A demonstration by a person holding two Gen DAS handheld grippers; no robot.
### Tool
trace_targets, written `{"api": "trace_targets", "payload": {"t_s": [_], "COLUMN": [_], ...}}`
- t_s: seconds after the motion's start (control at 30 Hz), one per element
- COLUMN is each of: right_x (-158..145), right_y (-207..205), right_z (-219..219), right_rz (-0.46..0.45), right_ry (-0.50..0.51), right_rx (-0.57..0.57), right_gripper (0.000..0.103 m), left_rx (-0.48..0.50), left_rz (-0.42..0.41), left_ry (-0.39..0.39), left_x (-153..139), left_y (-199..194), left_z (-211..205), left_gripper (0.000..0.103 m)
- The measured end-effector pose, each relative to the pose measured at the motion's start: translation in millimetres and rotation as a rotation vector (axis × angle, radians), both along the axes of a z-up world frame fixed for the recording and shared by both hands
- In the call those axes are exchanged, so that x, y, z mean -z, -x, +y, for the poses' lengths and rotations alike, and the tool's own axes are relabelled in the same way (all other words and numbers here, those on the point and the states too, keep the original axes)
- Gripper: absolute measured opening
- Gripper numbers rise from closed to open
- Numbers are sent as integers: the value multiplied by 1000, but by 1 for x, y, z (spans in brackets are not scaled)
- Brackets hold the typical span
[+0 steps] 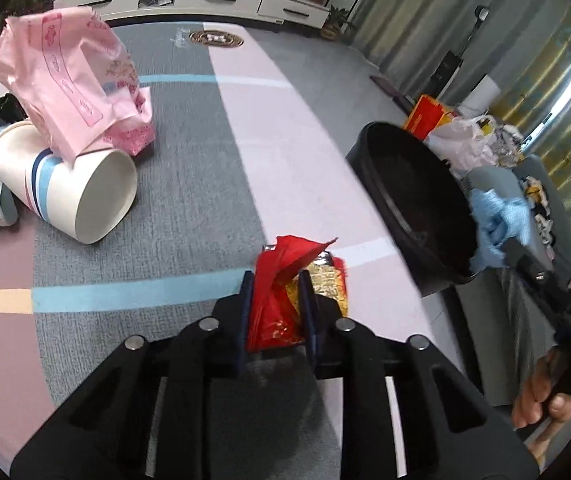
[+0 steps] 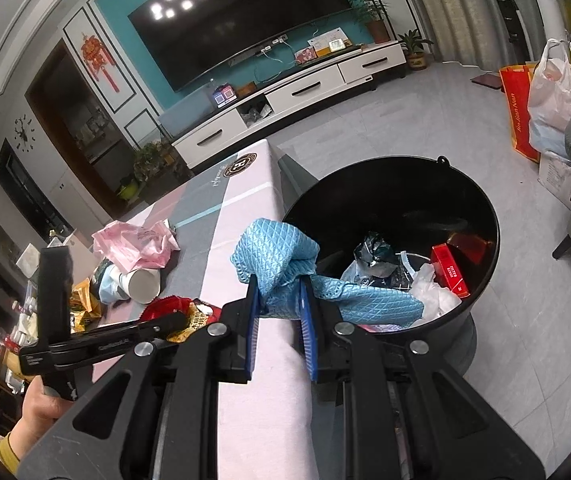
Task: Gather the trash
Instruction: 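Carry the red bag and blue cloth over the bin and open both tools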
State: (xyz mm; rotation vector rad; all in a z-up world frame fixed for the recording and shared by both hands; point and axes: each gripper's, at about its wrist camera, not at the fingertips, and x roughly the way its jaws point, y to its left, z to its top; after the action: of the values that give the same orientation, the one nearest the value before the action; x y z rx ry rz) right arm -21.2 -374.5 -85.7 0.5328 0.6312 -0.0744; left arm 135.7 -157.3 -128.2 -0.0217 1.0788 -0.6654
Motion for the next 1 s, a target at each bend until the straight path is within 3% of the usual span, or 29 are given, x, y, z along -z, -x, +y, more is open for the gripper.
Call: {"api": "trace_targets", "payload": {"t_s": [0.2,0.37,0.57,0.77,0.8,0.93,1.0], "right_x": [0,2,12,28,31,36,36], "right_y": [1,1,3,4,4,5,7], "right_z": [-10,-23,-40,-64,-67,-72,-73], "right_rz": [-17,-29,-29,-12,-6,-6,-11], "right_ry": [6,-6,-59,-152,-156,-190,-203], "right_rx": [32,67,116,163,174,185,191], "right_gripper": [20,20,20,23,24,30,34], "left_rx": [34,97,162,188,189,185,170], "left_rz": [-65,-105,-113,-103,-100,-100,-104], "left_ry": [54,91,81,26,22,21,23], "left_x": [-32,-54,-56,-41,-38,-36,-37], "left_y": [7,12,16,12,11,12,12], "left_z": [-16,-54,-108,-141,-143,-145,-143], "left_gripper": [22,22,23,23,27,61,67]}}
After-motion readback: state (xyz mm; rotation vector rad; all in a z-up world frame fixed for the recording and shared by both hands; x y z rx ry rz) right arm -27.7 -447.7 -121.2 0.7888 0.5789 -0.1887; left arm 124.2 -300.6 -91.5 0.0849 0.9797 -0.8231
